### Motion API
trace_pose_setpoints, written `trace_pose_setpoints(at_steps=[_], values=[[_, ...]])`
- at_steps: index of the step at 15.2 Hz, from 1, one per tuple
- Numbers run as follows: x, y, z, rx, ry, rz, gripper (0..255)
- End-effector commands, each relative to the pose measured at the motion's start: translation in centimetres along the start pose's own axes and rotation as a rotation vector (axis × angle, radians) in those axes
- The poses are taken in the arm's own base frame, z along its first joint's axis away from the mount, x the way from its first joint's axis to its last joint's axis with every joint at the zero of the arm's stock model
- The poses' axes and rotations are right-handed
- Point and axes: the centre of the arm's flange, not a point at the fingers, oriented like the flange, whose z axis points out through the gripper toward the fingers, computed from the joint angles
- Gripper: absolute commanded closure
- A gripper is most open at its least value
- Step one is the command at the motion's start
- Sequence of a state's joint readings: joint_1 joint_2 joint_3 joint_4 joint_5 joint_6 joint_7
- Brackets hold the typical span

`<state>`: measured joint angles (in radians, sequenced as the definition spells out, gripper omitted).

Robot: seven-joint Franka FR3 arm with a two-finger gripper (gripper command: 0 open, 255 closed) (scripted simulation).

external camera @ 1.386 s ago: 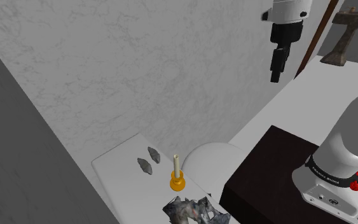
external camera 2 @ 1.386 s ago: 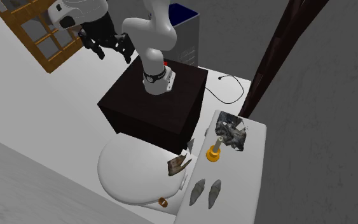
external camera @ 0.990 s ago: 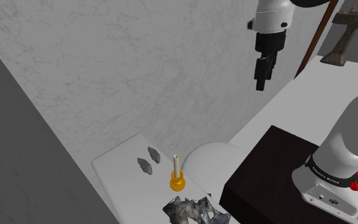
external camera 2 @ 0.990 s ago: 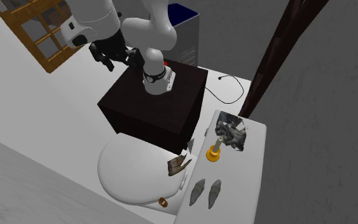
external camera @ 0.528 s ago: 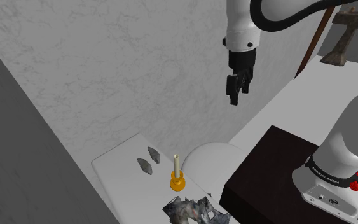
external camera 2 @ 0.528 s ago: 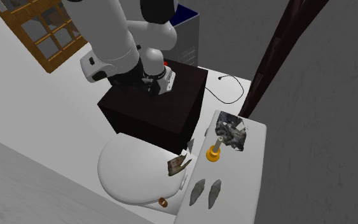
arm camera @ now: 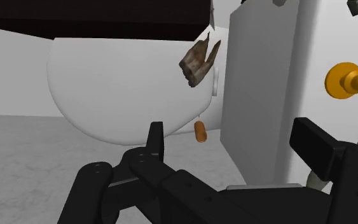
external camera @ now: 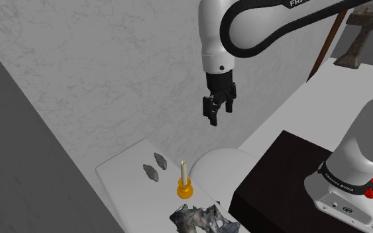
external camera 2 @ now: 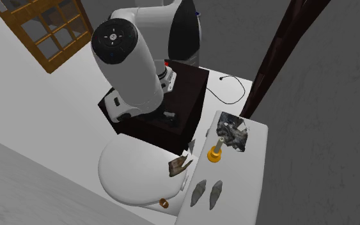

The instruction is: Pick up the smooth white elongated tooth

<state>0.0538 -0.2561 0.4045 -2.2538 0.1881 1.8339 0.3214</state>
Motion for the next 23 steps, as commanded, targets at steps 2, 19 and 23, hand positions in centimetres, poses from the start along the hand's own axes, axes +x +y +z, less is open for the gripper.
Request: trace_pose_setpoints(at_steps=[2,19,23], values=[[2.8,-2.9,1.5,0.006,-0.006,0.019,0],[17.0,-17.6,8.9,0.032,-0.041,0.115,0],[17.4,-17.6,11.0,0.032,-0.041,0.115,0]])
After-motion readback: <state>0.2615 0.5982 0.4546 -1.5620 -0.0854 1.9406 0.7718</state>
